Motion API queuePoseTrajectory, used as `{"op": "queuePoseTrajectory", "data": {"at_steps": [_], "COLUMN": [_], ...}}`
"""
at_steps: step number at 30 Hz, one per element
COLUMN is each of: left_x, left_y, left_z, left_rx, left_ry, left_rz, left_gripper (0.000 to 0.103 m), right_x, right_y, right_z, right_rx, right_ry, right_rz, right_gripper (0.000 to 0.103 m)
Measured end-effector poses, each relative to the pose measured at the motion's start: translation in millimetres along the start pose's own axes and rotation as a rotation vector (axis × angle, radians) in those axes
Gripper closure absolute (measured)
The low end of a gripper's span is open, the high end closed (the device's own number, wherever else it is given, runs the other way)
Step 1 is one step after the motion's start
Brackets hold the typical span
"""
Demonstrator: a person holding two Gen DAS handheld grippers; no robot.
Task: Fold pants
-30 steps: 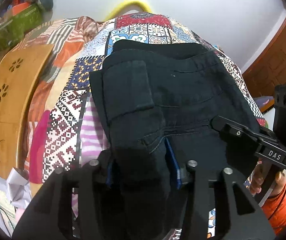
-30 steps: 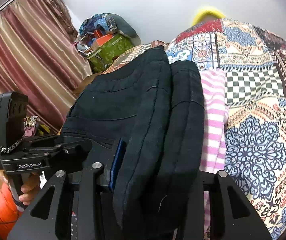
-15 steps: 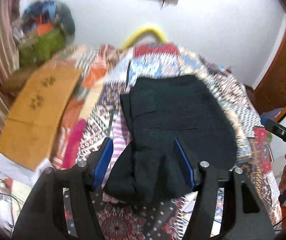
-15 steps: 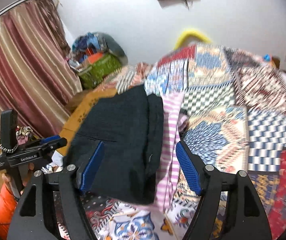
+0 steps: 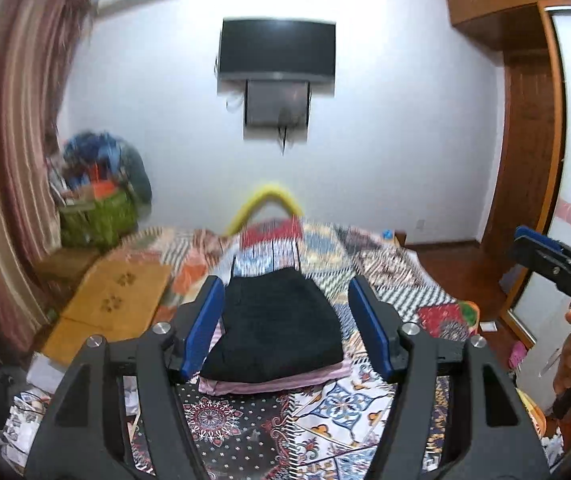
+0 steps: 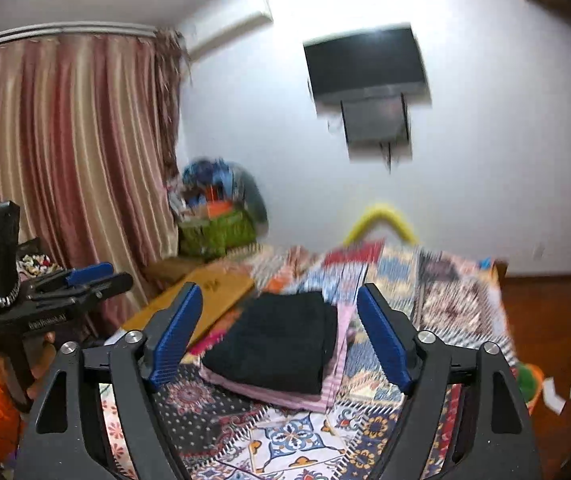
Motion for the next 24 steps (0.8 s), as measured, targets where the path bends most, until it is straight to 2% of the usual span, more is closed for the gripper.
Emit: {"op": "queuePoseTrajectory", "data": {"at_steps": [3,5,9,12,17,24], "left_x": [-39.4,-63.6,-99.3,-117.4,-129.1,-133.3], "left_y": [-16.2,-23.9,-34.8,-40.1,-39.5,-45.1], "left_z": [-4.2,-7.6,-14.8,-19.1,-24.9,-36.4], "left_rx": [0.010,0.026,0.037,0.038,0.012,0.024], "left_ry": [-0.073,-0.128,-0.187,-0.211,-0.237,-0.240], "left_rz": [0.009,0.009,-0.021,-0.029,-0.034,-0.031], "left_gripper": [0.035,0.031,0.013,0.009,0.001,0.000], "right_x": [-32.2,-53.8,-70.0,-74.2,-80.8,-91.0], "right_y": [16.1,26.7,38.5,42.0,45.0,47.8], "right_z": [8.5,9.7,3.8,-4.5,-13.1,-16.1], "right_rx": [-0.017,-0.023,-0.019,0.000,0.017,0.020], "right_ry": [-0.057,-0.095,-0.131,-0.140,-0.127,-0.127], "right_rz": [-0.033,-0.074,-0.122,-0.172,-0.230,-0.269], "right_gripper": [0.022,0.015,0.005,0.001,0.000,0.000]}}
Point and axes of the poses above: each gripper's, at about its wrist camera, not at the fingertips, and x roughly the way its jaws point, y to its left, z to its top, the point moved 3 cm from there along x, roughly the way its jaws point, and after that the axes turned 12 degrees about -x, right-handed, at the moved point
